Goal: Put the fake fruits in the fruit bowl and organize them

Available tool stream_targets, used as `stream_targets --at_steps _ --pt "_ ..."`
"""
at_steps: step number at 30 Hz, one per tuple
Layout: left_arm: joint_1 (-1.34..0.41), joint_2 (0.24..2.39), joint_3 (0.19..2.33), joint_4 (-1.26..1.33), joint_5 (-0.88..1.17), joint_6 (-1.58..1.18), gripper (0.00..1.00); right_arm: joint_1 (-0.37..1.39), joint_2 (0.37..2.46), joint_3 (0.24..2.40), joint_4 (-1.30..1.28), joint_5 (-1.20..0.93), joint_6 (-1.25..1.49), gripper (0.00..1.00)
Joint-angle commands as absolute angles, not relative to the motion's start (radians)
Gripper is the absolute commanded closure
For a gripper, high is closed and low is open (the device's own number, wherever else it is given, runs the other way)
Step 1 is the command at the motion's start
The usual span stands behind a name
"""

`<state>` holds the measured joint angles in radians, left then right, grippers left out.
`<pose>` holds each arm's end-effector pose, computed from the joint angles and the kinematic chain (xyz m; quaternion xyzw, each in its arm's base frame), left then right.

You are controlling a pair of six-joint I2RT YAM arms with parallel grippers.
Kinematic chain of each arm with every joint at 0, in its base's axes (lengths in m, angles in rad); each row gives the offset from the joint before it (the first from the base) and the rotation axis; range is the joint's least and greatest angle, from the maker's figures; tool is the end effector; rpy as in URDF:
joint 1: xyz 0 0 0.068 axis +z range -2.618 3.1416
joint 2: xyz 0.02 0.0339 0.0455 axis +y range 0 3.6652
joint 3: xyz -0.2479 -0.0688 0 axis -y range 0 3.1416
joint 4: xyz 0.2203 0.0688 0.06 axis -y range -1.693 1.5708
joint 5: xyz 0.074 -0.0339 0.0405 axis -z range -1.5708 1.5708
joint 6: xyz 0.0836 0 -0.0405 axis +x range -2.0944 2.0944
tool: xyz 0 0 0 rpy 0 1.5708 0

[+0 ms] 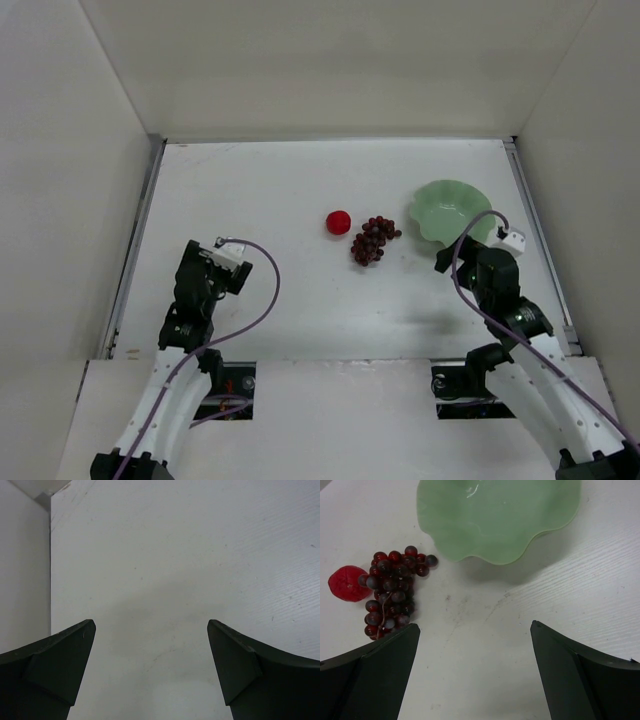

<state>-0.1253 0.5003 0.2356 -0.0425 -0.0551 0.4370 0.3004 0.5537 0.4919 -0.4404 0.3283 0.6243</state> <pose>0.1801 -0.0180 0.1851 0.2082 0.7795 0.1136 0.5798 0.1675 0.0237 0.2164 0.2190 0.8245 0.0982 0.5124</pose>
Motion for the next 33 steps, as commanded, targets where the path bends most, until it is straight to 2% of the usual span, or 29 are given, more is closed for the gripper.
stream_targets --at_steps 1,8,10,13,16,17,19,21,23,25,33 --pt "-0.117 0.48 0.207 -0.024 0.008 0.465 0.0 0.298 0.532 0.492 -0.399 0.325 0.608 0.0" --pt "-0.099 0.483 0.209 -0.023 0.025 0.537 0.01 0.352 0.581 0.555 -0.365 0.373 0.45 0.0" --pt "-0.099 0.485 0.213 -0.015 0.028 0.538 0.01 0.442 0.641 0.619 -0.351 0.499 0.367 0.0" --pt "-0.104 0.494 0.221 -0.011 0.026 0.537 0.01 0.653 0.776 0.724 -0.328 0.823 0.189 0.0" --pt "-0.088 0.488 0.218 -0.011 0.028 0.535 0.01 0.823 0.897 0.775 -0.203 1.056 0.107 0.0" --pt "-0.081 0.485 0.216 -0.012 0.028 0.535 0.01 0.853 0.902 0.778 -0.142 1.028 0.13 0.0" --pt "-0.065 0.482 0.21 -0.011 0.028 0.535 0.01 0.878 0.917 0.781 -0.025 0.791 0.223 0.0" --pt "-0.058 0.486 0.209 -0.011 0.028 0.534 0.01 0.8 1.006 0.811 -0.023 0.518 0.407 0.0" --pt "-0.056 0.489 0.212 -0.011 0.028 0.532 0.01 0.705 1.138 0.859 -0.096 0.372 0.617 0.0" --pt "-0.059 0.489 0.215 -0.011 0.028 0.529 0.01 0.664 1.262 0.911 -0.168 0.351 0.747 0.0" --pt "-0.056 0.483 0.209 -0.009 0.028 0.526 0.02 0.696 1.547 1.049 -0.209 0.459 0.79 0.0"
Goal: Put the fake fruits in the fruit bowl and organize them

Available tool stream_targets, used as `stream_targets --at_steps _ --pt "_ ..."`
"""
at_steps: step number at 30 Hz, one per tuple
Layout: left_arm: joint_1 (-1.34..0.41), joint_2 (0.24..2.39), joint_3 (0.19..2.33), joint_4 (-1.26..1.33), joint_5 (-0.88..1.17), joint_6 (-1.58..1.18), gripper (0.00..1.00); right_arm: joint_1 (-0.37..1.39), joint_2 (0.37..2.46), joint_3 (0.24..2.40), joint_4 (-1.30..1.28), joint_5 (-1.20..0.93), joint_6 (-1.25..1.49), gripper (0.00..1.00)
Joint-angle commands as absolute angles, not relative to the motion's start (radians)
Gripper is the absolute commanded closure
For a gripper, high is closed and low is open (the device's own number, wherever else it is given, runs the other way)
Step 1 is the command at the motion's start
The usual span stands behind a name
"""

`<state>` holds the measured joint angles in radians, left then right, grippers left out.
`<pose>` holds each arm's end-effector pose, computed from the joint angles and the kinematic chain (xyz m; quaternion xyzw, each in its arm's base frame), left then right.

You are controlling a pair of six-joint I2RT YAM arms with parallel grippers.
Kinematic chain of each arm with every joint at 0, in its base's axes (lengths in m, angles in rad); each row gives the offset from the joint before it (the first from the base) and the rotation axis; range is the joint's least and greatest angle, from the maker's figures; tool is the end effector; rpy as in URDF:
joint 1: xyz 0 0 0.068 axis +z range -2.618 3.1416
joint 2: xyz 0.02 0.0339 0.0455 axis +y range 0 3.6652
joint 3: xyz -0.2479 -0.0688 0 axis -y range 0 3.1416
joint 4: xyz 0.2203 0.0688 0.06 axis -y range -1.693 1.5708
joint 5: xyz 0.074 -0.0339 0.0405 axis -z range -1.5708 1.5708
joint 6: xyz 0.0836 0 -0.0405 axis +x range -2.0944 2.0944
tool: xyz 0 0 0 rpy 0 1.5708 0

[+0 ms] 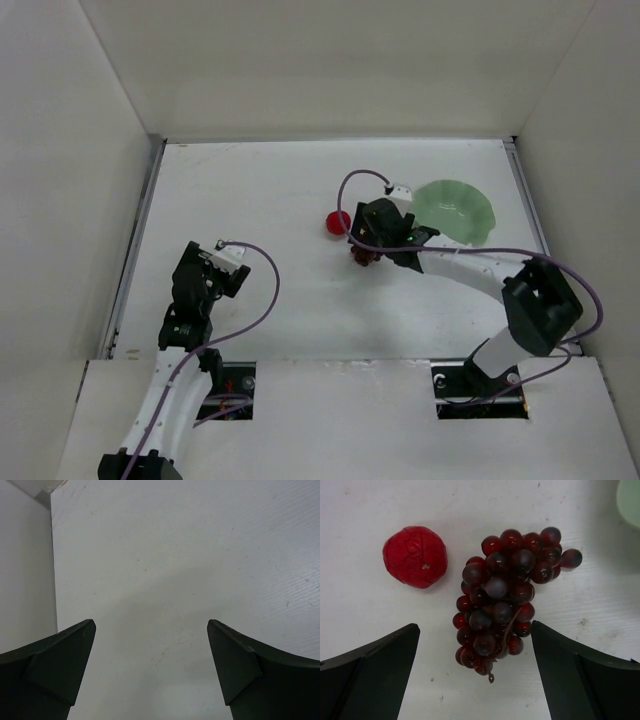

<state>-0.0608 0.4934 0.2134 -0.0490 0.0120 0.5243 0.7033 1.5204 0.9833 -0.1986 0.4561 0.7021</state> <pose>0.1787 -0.0119 0.1768 0.2379 0.7778 0.1289 0.5673 0.2816 0.1905 0.1999 0.0911 0.8905 0.0976 0.4350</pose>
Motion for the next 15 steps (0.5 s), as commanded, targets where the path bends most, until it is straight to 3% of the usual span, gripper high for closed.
stream_targets --at_steps 1,9,12,14,15 --pt "-0.054 0.483 0.209 -0.009 0.028 0.526 0.02 0.68 1.571 1.058 -0.209 0.456 0.795 0.0" --pt "-0.042 0.476 0.212 -0.02 0.044 0.526 0.02 0.654 1.776 1.108 -0.221 0.371 0.775 0.01" --pt "-0.038 0.476 0.21 -0.02 0.046 0.526 0.02 0.654 1.819 1.112 -0.189 0.304 0.746 0.4" --pt "-0.036 0.476 0.212 -0.02 0.046 0.526 0.02 0.659 1.8 1.106 -0.178 0.31 0.736 0.78" --pt "-0.036 0.476 0.212 -0.02 0.046 0.526 0.02 0.659 1.783 1.106 -0.184 0.325 0.733 0.86"
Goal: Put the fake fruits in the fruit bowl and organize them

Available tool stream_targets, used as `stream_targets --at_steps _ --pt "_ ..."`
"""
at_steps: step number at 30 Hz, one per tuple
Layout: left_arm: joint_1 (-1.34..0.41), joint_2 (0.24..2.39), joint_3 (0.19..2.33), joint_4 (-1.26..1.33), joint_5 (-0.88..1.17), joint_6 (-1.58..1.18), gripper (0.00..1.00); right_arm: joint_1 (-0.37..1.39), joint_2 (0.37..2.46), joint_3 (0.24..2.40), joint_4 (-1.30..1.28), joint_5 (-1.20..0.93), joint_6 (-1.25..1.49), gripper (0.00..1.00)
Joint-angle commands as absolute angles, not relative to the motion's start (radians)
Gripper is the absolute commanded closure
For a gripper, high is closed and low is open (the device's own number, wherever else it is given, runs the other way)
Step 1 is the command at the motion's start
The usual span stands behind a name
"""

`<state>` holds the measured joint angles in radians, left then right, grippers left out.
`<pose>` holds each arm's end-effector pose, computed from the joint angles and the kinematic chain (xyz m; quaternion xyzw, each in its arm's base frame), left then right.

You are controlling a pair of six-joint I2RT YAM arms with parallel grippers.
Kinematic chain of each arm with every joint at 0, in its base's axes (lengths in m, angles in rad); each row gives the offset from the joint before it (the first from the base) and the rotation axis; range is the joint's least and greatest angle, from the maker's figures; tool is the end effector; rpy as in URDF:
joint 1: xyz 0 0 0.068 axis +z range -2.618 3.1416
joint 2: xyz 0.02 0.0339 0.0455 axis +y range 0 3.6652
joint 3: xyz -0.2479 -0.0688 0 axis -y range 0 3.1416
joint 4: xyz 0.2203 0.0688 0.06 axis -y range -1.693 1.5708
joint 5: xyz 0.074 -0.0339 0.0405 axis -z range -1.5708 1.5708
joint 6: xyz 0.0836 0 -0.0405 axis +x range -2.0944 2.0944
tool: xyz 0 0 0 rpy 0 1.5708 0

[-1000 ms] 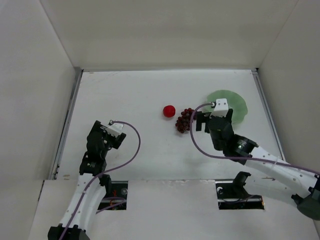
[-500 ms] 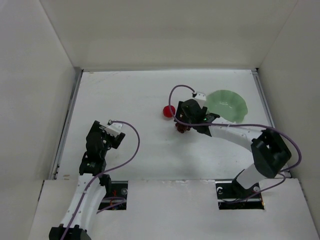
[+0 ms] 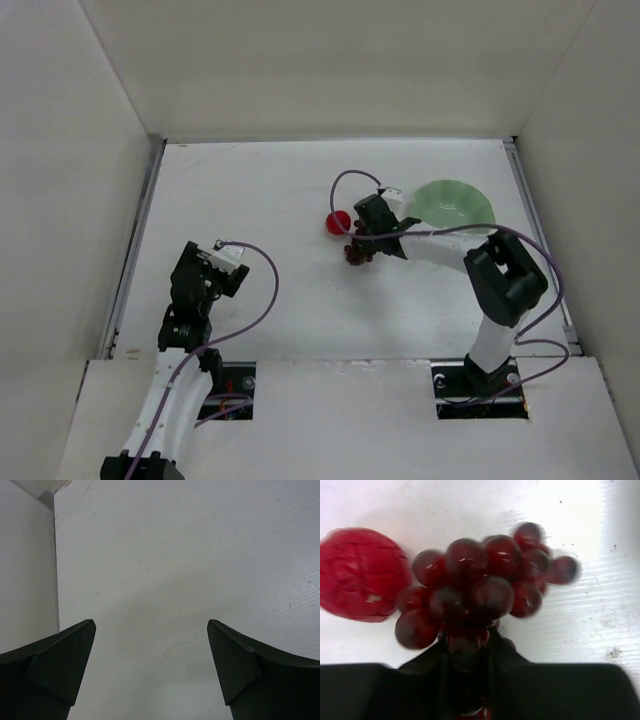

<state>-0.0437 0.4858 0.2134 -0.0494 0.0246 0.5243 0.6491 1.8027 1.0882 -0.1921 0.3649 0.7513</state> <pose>0.1783 -0.0099 0.1779 0.2342 0.7767 0.1295 0.5702 0.3179 0.2038 0.1360 0.1066 0.9254 0.0754 0.3557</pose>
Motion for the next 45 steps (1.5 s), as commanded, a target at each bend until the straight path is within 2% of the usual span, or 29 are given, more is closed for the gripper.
stream_targets --at_steps 1,3,11,15,20,23,26,27,28,29,30,31,34,38,41,45 --pt "-0.036 0.476 0.213 -0.02 0.046 0.526 0.02 0.66 1.757 1.106 -0.189 0.348 0.724 0.94" --pt "-0.036 0.48 0.213 -0.017 0.046 0.526 0.02 0.677 1.697 1.112 -0.209 0.379 0.698 0.99" --pt "-0.056 0.503 0.219 -0.009 0.046 0.526 0.02 0.691 1.367 1.172 -0.327 0.575 0.572 0.99" --pt "-0.097 0.537 0.229 0.003 0.046 0.522 0.02 0.541 1.243 1.126 -0.327 0.621 0.485 0.97" --pt "-0.128 0.558 0.224 0.029 0.046 0.511 0.01 0.233 1.235 0.987 -0.263 0.369 0.462 0.91" --pt "-0.122 0.56 0.219 0.032 0.046 0.511 0.01 0.138 1.244 0.93 -0.14 0.232 0.439 0.88" --pt "-0.117 0.554 0.218 0.023 0.046 0.515 0.01 0.093 1.273 0.92 -0.074 0.187 0.414 0.85" --pt "-0.116 0.551 0.218 0.021 0.046 0.517 0.01 0.085 1.29 0.933 -0.072 0.181 0.405 0.82" --pt "-0.113 0.548 0.216 0.02 0.046 0.518 0.01 0.079 1.308 0.945 -0.075 0.176 0.394 0.74" --pt "-0.11 0.545 0.216 0.02 0.046 0.518 0.01 0.077 1.321 0.956 -0.075 0.173 0.384 0.57" --pt "-0.108 0.543 0.215 0.02 0.046 0.518 0.01 0.076 1.33 0.965 -0.077 0.178 0.373 0.31" --pt "-0.107 0.542 0.215 0.02 0.046 0.52 0.01 0.076 1.331 0.971 -0.08 0.184 0.362 0.0" --pt "-0.105 0.537 0.215 0.02 0.046 0.52 0.01 0.1 1.287 0.991 -0.091 0.227 0.344 0.0" --pt "-0.099 0.534 0.204 0.029 0.046 0.522 0.01 0.374 1.241 1.002 -0.008 0.284 0.229 0.0" --pt "-0.096 0.531 0.201 0.031 0.046 0.526 0.01 0.586 1.343 1.051 0.026 0.272 0.146 0.0" --pt "-0.093 0.52 0.199 0.023 0.046 0.532 0.01 0.712 1.61 1.221 -0.015 0.196 0.199 0.0"
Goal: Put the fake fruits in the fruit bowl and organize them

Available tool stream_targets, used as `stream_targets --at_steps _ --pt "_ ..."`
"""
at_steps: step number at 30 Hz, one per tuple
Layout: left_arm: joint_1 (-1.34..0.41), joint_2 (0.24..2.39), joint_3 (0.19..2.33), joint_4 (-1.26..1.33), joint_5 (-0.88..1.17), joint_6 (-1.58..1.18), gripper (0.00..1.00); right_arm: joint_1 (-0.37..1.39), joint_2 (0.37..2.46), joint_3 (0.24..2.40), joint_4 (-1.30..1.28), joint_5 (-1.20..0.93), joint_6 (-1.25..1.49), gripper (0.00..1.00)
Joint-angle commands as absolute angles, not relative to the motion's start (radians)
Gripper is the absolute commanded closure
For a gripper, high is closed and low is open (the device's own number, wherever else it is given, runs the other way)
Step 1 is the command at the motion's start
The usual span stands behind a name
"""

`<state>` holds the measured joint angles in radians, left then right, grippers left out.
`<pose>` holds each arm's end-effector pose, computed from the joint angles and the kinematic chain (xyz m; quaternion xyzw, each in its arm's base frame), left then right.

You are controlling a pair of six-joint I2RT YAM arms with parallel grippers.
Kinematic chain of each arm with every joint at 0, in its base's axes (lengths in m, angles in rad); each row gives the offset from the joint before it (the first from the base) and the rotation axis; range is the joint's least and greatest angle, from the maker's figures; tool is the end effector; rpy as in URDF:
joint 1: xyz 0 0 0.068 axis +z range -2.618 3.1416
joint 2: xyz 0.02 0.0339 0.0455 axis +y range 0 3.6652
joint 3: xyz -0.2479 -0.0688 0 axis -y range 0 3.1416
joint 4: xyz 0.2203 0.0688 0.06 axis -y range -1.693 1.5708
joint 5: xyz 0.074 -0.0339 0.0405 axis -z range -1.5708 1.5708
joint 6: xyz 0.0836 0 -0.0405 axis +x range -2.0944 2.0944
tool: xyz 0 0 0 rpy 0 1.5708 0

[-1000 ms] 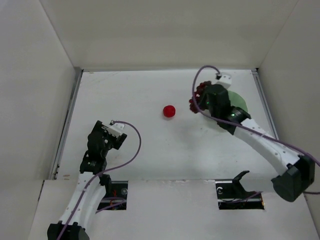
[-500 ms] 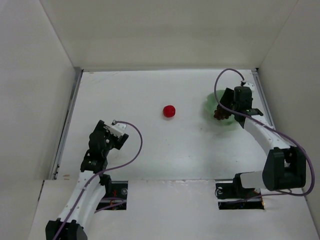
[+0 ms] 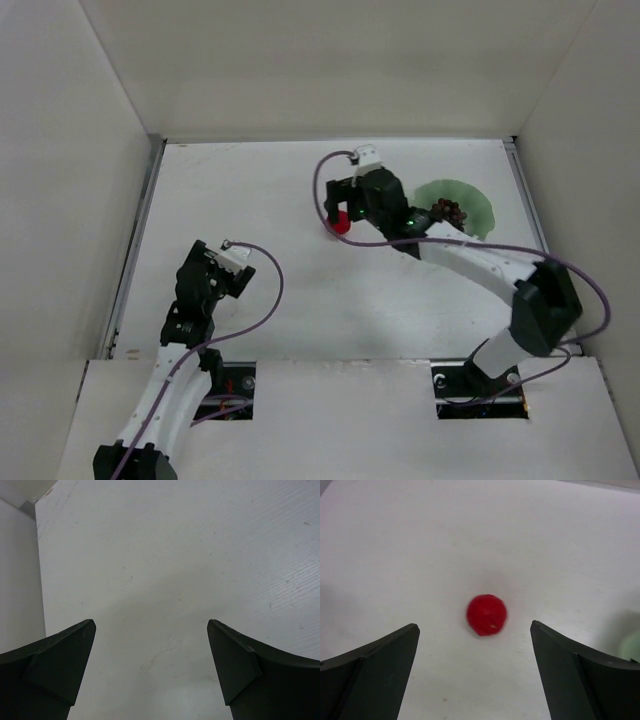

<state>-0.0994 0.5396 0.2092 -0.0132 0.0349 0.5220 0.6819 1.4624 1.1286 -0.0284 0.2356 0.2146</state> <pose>0.1823 -0.0211 0.1731 0.2595 0.7752 0.1068 0.5659 0.2966 0.2157 0.2894 -0.1242 0.8105 0.1574 0.5504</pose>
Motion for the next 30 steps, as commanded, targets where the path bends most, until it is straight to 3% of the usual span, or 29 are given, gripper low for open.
stream_targets --at_steps 1,6,12,22,25,30 --pt "-0.091 0.515 0.198 0.02 0.046 0.534 0.01 0.725 1.676 1.271 -0.04 0.199 0.222 0.0" --pt "-0.073 0.495 0.192 0.02 0.046 0.543 0.0 0.731 1.94 1.53 -0.277 0.451 0.374 0.0" --pt "-0.048 0.5 0.19 0.02 0.046 0.543 0.0 0.731 2.013 1.569 -0.278 0.489 0.394 0.0" --pt "-0.039 0.508 0.189 0.02 0.046 0.545 0.0 0.72 2.054 1.502 -0.173 0.302 0.416 0.0" --pt "-0.038 0.506 0.19 0.02 0.046 0.545 0.0 0.713 2.063 1.514 -0.205 0.302 0.448 0.18" --pt "-0.036 0.509 0.187 0.02 0.046 0.546 0.0 0.696 2.007 1.479 -0.198 0.31 0.46 0.58"
